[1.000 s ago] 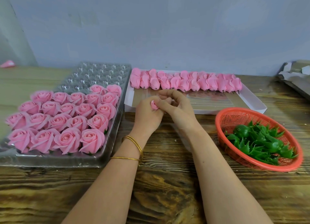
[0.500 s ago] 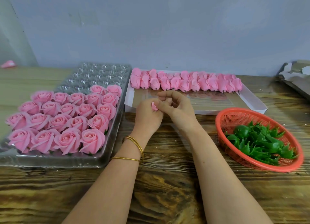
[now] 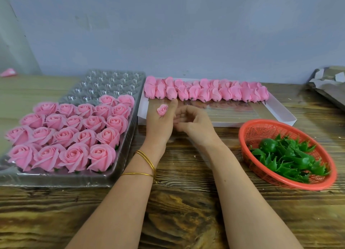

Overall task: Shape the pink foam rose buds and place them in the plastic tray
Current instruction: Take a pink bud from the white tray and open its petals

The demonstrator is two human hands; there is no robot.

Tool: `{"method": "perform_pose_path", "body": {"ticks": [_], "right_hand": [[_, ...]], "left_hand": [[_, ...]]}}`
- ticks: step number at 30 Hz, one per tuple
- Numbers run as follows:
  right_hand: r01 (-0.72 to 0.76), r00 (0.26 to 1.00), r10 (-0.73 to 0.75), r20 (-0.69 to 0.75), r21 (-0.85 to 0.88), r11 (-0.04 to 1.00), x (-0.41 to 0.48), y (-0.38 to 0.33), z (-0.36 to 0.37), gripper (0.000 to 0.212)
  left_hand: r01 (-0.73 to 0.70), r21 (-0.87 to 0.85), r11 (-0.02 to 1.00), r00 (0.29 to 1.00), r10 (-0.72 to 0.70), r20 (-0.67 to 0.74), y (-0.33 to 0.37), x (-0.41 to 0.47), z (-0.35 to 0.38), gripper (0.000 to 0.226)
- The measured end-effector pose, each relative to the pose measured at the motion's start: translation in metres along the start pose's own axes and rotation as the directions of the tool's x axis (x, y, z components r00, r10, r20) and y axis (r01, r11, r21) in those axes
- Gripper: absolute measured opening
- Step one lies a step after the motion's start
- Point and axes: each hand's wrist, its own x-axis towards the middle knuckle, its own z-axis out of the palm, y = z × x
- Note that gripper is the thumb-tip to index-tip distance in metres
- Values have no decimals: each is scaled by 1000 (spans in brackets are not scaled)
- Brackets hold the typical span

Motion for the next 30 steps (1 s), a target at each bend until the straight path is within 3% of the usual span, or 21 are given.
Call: {"method": "perform_pose_path", "body": {"ticks": [3, 9, 15, 21, 30], "right_hand": [[-19, 996, 20, 84, -14, 1000, -2, 1, 4, 37], [0, 998, 3, 63, -54, 999, -4, 0, 5, 40], [-39, 993, 35, 108, 38, 999, -6, 0, 4, 38], [-96, 983, 87, 159, 48, 994, -8, -5, 3, 38], [-60, 993, 51, 110, 85, 995, -3, 2, 5, 44]], "left_hand": [[79, -97, 992, 997, -79, 4, 0, 0, 3, 23], [73, -107, 992, 996, -66, 63, -3, -1, 4, 25], [37, -74, 997, 992, -28, 121, 1, -3, -1, 17], [0, 45, 999, 987, -7, 158, 2, -2, -4, 23], [-3, 46, 999, 990, -4, 141, 4, -5, 0, 37]]}}
